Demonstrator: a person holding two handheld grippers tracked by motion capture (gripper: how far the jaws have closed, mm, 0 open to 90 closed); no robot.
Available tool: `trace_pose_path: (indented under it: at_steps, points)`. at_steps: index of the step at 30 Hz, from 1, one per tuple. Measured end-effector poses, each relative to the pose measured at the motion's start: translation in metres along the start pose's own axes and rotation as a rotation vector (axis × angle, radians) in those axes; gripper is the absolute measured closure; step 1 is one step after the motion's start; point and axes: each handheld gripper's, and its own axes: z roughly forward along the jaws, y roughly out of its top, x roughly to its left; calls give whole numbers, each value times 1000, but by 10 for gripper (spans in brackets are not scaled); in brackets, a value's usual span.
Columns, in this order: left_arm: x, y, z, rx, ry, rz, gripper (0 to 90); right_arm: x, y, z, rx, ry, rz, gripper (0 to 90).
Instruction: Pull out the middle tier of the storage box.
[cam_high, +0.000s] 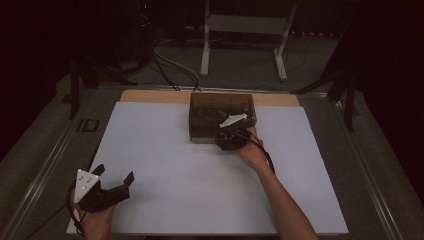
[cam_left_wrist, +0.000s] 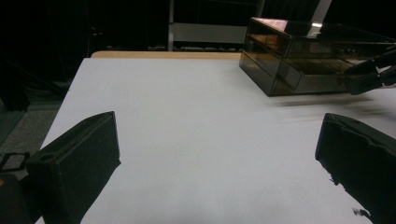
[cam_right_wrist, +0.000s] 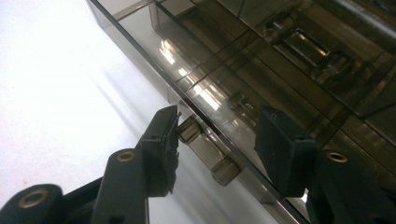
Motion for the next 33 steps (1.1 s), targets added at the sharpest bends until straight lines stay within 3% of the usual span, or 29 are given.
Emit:
trace_pose_path:
  at_steps: [33]
  points:
    - [0,0,0,1,1,1,11,12,-10,-9,-6,24,-1,514]
